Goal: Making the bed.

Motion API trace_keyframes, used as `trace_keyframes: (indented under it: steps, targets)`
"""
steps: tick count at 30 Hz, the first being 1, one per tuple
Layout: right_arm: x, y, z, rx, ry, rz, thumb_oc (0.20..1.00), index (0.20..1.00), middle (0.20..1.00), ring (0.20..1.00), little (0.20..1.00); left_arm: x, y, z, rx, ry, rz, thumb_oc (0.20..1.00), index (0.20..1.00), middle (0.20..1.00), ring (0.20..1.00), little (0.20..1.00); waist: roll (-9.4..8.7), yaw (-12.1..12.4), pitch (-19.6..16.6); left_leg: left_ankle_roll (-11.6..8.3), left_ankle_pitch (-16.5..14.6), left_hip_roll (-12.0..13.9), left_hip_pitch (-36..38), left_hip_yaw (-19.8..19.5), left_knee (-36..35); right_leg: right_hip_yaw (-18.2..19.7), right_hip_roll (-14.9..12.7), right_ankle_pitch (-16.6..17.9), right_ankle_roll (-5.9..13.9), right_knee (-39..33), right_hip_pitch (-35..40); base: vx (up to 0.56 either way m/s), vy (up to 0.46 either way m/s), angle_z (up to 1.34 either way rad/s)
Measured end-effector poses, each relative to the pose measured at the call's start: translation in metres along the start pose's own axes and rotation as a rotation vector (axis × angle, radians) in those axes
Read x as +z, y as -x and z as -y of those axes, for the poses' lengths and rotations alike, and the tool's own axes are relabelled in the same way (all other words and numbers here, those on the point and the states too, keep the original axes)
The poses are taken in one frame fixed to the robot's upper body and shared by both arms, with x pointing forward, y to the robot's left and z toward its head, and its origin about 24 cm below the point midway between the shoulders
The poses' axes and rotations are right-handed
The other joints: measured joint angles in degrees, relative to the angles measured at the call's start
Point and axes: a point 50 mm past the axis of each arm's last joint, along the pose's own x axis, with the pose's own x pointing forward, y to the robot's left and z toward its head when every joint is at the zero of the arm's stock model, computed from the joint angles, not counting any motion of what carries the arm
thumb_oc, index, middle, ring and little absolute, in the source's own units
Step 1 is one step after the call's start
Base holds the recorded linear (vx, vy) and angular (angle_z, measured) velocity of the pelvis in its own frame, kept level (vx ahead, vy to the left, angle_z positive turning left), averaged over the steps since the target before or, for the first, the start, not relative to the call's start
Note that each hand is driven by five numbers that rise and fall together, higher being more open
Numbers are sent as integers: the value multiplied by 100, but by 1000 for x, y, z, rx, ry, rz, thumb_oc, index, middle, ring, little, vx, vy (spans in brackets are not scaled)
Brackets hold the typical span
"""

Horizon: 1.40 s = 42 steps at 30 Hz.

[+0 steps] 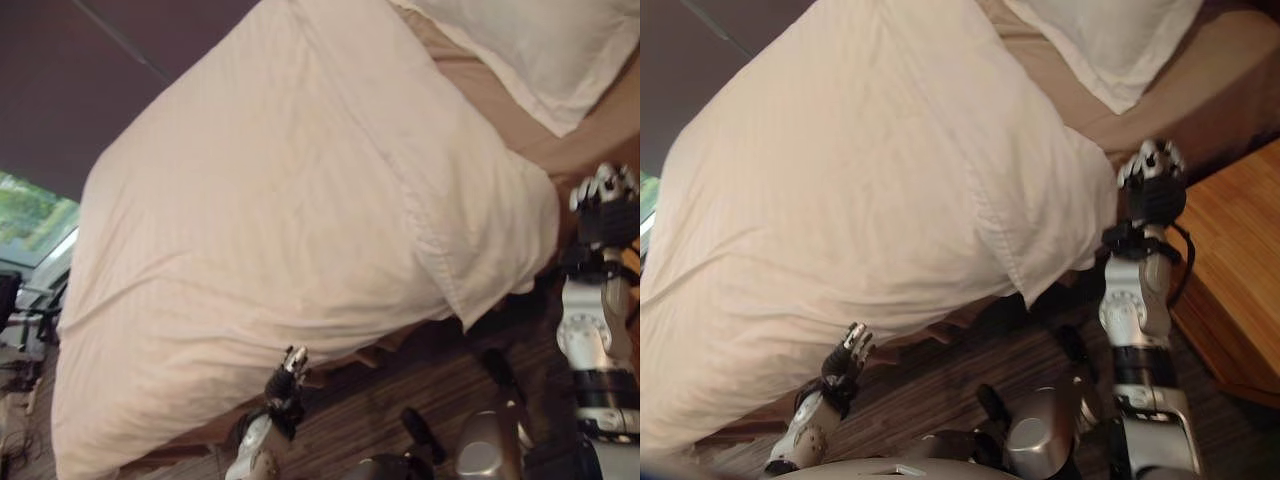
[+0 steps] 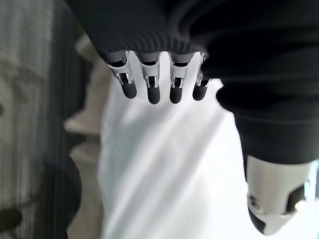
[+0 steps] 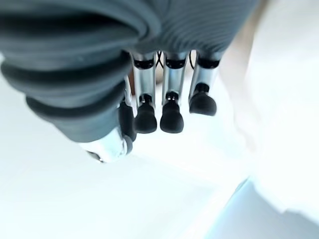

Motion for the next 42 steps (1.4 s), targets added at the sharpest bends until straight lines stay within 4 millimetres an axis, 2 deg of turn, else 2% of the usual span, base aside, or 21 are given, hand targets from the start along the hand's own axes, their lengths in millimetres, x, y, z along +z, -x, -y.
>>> trace_keyframes:
  steps: [2, 4, 5, 7, 9, 12, 15, 17, 21, 23, 24, 26, 28, 30, 31, 32, 34, 36, 37, 38, 42]
  targets:
    - [-8, -9, -10, 7, -81, 0, 200, 200, 200, 200, 200, -7, 7, -10, 23, -9, -25, 1000, 1000, 1000, 1000, 1000, 193, 192, -104, 1, -44, -82, 17, -25, -3, -9, -123, -56, 48, -5, 49, 43, 29, 12]
    - [-15, -13, -7, -27, -113, -18, 200, 200, 200, 200, 200, -12, 10, -16, 31, -12, -44, 1000, 1000, 1000, 1000, 1000, 343, 250, -163, 0, -53, -143, 22, -47, -2, -23, -163, -69, 71, -5, 71, 9, -3, 7]
    - [-23, -11, 3, -64, -88, -51, 200, 200, 200, 200, 200, -13, 13, -19, 38, -15, -50, 1000, 1000, 1000, 1000, 1000, 413, 330, -212, -1, -59, -167, 22, -49, -2, -21, -211, -74, 86, -6, 67, -2, -9, 5]
    - [-49, -5, 40, -223, 6, -185, 200, 200, 200, 200, 200, -12, 15, -25, 47, -29, -52, 1000, 1000, 1000, 1000, 1000, 514, 395, -300, -4, -62, -188, 19, -85, -3, -48, -238, -75, 101, -5, 77, -15, -36, 4]
    - [-58, 5, 64, -306, 74, -262, 200, 200, 200, 200, 200, -10, 15, -28, 50, -38, -52, 1000, 1000, 1000, 1000, 1000, 539, 486, -320, -21, -75, -190, -8, -110, -2, -51, -240, -73, 102, -5, 48, -60, -66, 2]
    - [-64, 4, 63, -267, 132, -307, 200, 200, 200, 200, 200, -12, 18, -41, 90, -56, -74, 1000, 1000, 1000, 1000, 1000, 630, 477, -398, -42, -91, -186, -178, -108, -3, -19, -234, -31, 98, -5, -141, -72, -60, -4]
    - [-68, 0, 60, -262, 131, -338, 200, 200, 200, 200, 200, -13, 16, -45, 107, -58, -82, 1000, 1000, 1000, 1000, 1000, 633, 478, -438, -42, -89, -189, -365, -108, -3, 85, -203, 5, 87, -4, -382, -26, -49, -13]
    - [-72, 6, 68, -273, 143, -368, 200, 200, 200, 200, 200, -12, 12, -47, 128, -62, -93, 1000, 1000, 1000, 1000, 1000, 582, 449, -482, -60, -78, -183, -513, -134, -3, 135, -168, 44, 63, 5, -538, 25, -42, -11]
    - [-51, 50, 140, -532, 241, -468, 200, 200, 200, 200, 200, -6, 6, -44, 123, -62, -75, 1000, 1000, 1000, 1000, 1000, 533, 398, -498, -33, -96, -163, -555, -148, -4, 161, -136, 65, 54, 5, -600, 48, -15, -2]
    - [-33, 88, 181, -735, 297, -511, 200, 200, 200, 200, 200, -3, 5, -48, 150, -50, -66, 1000, 1000, 1000, 1000, 1000, 535, 393, -493, -54, -71, -167, -646, -147, -3, 137, -135, 77, 48, 4, -677, 32, -26, 0]
    - [-11, 123, 209, -862, 358, -532, 200, 200, 200, 200, 200, -1, 3, -48, 166, -32, -54, 1000, 1000, 1000, 1000, 1000, 526, 324, -479, -20, -44, -154, -654, -157, -1, 90, -92, 77, 47, 31, -673, 38, -41, -3]
    - [7, 168, 231, -974, 403, -569, 200, 200, 200, 200, 200, 10, -1, -53, 201, -3, -16, 1000, 1000, 1000, 1000, 1000, 373, 137, -352, -2, -36, -121, -545, -170, -2, 64, -61, 50, 39, 14, -552, 21, -8, -1]
    - [9, 185, 235, -1004, 415, -601, 200, 200, 200, 200, 200, 21, -8, -47, 187, 5, 18, 1000, 1000, 1000, 1000, 1000, 184, -23, -238, -14, -47, -101, -427, -164, -3, 65, -39, 31, 42, 9, -438, 7, -13, -4]
    - [9, 208, 236, -1009, 444, -663, 200, 200, 200, 200, 200, 29, -16, -32, 145, 20, 53, 1000, 1000, 1000, 1000, 1000, -69, -5, -249, -73, -99, -27, -238, -202, -3, -3, 26, -14, -7, 21, -219, -5, -33, 5]
    - [6, 211, 234, -996, 443, -676, 200, 200, 200, 200, 200, 30, -15, -32, 142, 21, 60, 1000, 1000, 1000, 1000, 1000, -154, -3, -265, -73, -102, -3, -211, -202, -3, -4, 51, -16, -15, 13, -196, -49, -65, 6]
    - [0, 212, 231, -968, 451, -701, 1000, 1000, 1000, 1000, 1000, 30, -15, -32, 144, 22, 62, 1000, 1000, 1000, 1000, 1000, -263, 7, -293, -53, -119, 25, -200, -219, -2, -29, 79, -14, -27, 28, -163, -68, -103, 11]
    - [-14, 210, 208, -728, 575, -823, 1000, 1000, 1000, 1000, 1000, 34, -12, -25, 124, 48, 101, 1000, 1000, 1000, 1000, 1000, -509, 36, -349, -72, -103, 98, -184, -319, -1, -148, 132, -32, -80, 30, -73, -32, -72, 18]
    - [-40, 200, 173, -460, 639, -880, 1000, 1000, 1000, 1000, 1000, 38, -4, -25, 115, 64, 136, 1000, 1000, 1000, 1000, 1000, -940, 118, -508, -93, -60, 218, -90, -343, -1, -181, 235, -25, -173, 29, 9, 14, -51, 5]
    - [-43, 194, 164, -391, 666, -875, 1000, 1000, 1000, 1000, 1000, 39, -3, -24, 112, 65, 143, 1000, 1000, 1000, 1000, 1000, -1108, 188, -542, -94, -59, 247, -80, -366, 0, -215, 271, -29, -191, 28, 41, 33, -26, 20]
    - [-39, 188, 142, -247, 718, -849, 1000, 1000, 1000, 1000, 1000, 47, 2, -18, 90, 70, 187, 1000, 1000, 1000, 1000, 1000, -1238, 312, -585, -104, -57, 287, 22, -501, 0, -352, 310, -68, -231, 27, 209, 34, -25, 30]
    - [-46, 195, 128, -157, 744, -845, 1000, 1000, 1000, 1000, 1000, 58, 14, -18, 82, 40, 265, 1000, 1000, 1000, 1000, 1000, -1799, 624, -881, -125, -68, 404, 168, -814, 0, -682, 400, -193, -306, 29, 594, 6, 4, 40]
